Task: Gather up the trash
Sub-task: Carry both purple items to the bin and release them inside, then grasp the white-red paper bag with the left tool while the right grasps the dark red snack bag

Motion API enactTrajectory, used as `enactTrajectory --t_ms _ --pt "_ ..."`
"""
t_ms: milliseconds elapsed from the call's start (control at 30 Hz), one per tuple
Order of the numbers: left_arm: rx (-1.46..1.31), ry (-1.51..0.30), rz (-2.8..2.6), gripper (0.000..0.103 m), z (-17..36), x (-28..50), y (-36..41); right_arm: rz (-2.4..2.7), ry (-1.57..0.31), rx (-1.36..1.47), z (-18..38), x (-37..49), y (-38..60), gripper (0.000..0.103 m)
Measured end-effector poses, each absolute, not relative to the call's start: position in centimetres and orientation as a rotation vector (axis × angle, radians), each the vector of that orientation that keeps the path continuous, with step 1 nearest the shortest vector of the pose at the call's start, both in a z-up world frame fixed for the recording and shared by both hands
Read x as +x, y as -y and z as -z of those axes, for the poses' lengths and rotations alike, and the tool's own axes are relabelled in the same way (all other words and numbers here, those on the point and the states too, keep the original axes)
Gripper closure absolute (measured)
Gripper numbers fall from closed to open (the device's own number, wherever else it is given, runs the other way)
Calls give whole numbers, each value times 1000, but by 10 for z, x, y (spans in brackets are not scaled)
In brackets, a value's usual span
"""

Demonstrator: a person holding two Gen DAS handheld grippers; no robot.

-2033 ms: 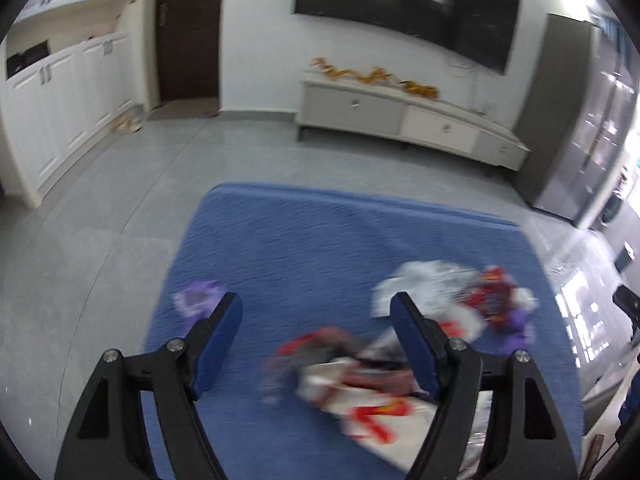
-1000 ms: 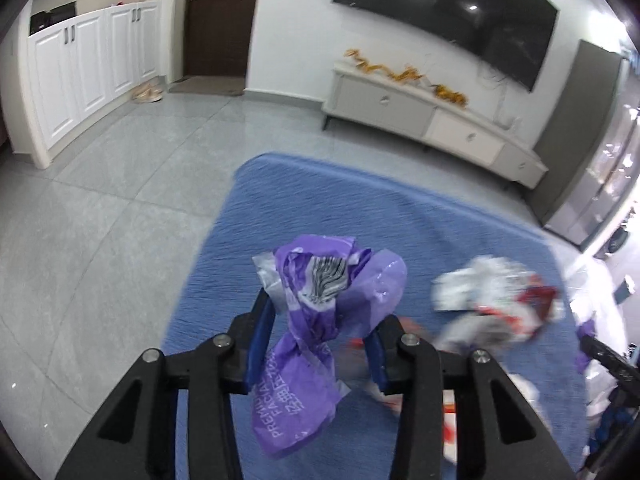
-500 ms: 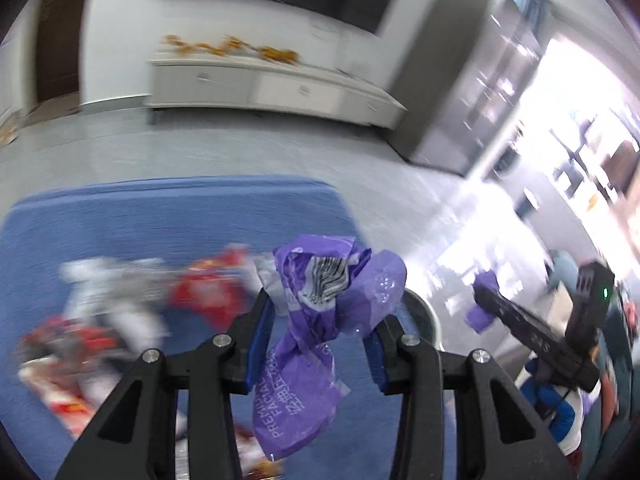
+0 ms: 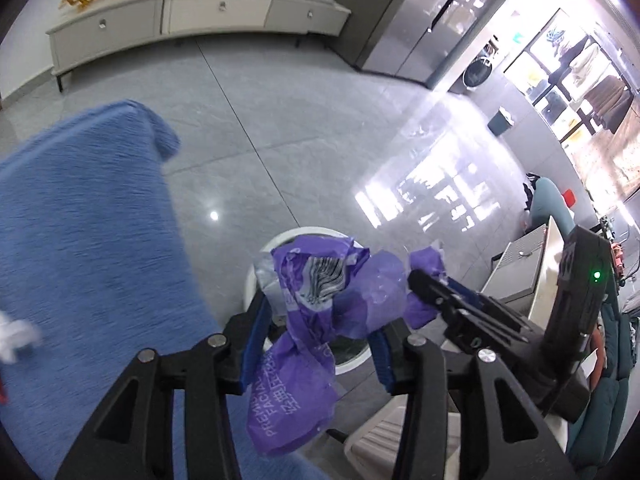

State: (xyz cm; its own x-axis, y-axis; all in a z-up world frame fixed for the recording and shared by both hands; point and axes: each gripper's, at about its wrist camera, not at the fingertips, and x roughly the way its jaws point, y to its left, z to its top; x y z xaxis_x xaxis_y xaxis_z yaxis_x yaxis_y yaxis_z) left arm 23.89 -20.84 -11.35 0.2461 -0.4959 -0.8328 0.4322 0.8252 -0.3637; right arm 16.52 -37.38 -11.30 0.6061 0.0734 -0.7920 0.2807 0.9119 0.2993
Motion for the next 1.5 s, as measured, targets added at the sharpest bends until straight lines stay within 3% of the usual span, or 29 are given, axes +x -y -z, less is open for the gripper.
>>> enactTrajectory --t_ms 100,200,267,500,933,1067,1300,1500 --pt "-90 -1193 661 51 123 247 223 149 -942 454 128 173 387 68" --pt "-102 -1182 679 42 122 254 228 168 -956 469 136 177 395 60" --pt "-104 -1167 689 41 118 253 232 191 -957 459 138 175 398 55" --pt "-95 -1041 695 41 81 235 210 198 -915 440 119 162 394 55" --pt "-15 -724 456 41 -26 171 62 76 -672 338 3 119 315 55" --pt "-26 -647 343 34 -50 147 -3 32 -616 294 -30 108 287 52" --pt "-91 -629 183 32 -57 111 -124 -59 -555 225 -66 88 226 51" --pt "-167 -663 85 32 -33 81 -201 -159 -549 178 -73 86 175 51"
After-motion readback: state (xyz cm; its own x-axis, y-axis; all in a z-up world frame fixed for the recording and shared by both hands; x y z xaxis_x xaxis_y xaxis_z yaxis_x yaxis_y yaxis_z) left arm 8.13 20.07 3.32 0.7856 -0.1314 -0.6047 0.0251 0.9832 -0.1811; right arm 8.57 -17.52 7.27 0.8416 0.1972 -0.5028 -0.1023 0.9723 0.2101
